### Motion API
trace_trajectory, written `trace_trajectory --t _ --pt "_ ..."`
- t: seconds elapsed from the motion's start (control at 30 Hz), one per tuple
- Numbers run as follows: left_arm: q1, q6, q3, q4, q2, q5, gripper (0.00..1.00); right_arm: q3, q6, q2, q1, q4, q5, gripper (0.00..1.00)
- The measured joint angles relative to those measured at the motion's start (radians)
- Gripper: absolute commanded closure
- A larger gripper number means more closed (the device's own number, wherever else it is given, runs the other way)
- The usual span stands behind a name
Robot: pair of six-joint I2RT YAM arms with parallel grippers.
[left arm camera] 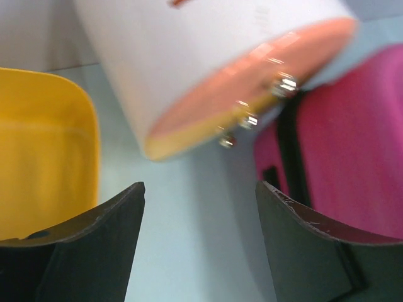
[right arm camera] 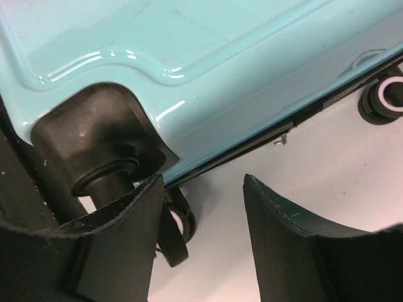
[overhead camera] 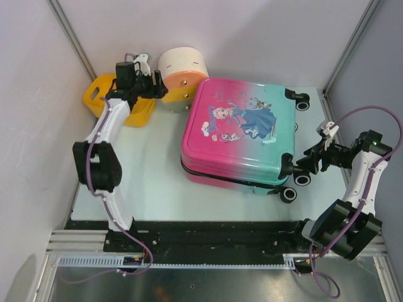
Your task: Open, take out, and arrange the luggage
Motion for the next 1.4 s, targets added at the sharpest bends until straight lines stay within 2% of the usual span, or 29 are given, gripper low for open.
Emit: trace_trajectory --t 0.1,0.2,0.37,0.4,0.57,0.83,1.17,1.27,1.4 --pt "-0.031 0.008 -0.103 -0.001 -0.126 0.058 0.27 -0.001 -0.023 0.000 -0.015 -0.004 0.023 0.42" --pt "-0.117 0.009 -0.174 0.014 -0.210 0.085 0.28 -0.008 -0.047 0.002 -0.049 -0.017 0.047 0.42" --pt "-0.295 0.005 -0.203 0.023 -0.180 0.108 0.29 -0.009 -0.115 0.023 -0.128 -0.029 0.077 0.42" --pt "-0.316 0.006 -0.198 0.032 -0.167 0.077 0.29 -0.009 -0.126 0.029 -0.140 -0.029 0.081 0.42" --pt "-0.319 -0.007 -0.101 0.003 -0.100 0.106 0.32 -0.009 -0.187 0.056 -0.186 -0.029 0.108 0.42" --pt "-0.360 -0.015 0.122 0.014 0.083 0.116 0.37 -0.009 -0.222 0.056 -0.192 -0.032 0.146 0.43" --pt "-0.463 -0.022 0.135 0.104 0.122 0.129 0.32 -0.009 -0.234 0.059 -0.195 -0.033 0.159 0.44" --pt "-0.453 -0.050 0.139 0.100 0.128 0.155 0.33 -0.009 -0.236 0.059 -0.195 -0.033 0.159 0.44" --pt "-0.383 -0.107 0.131 0.070 0.128 0.239 0.33 -0.013 -0.237 0.061 -0.185 -0.032 0.158 0.44"
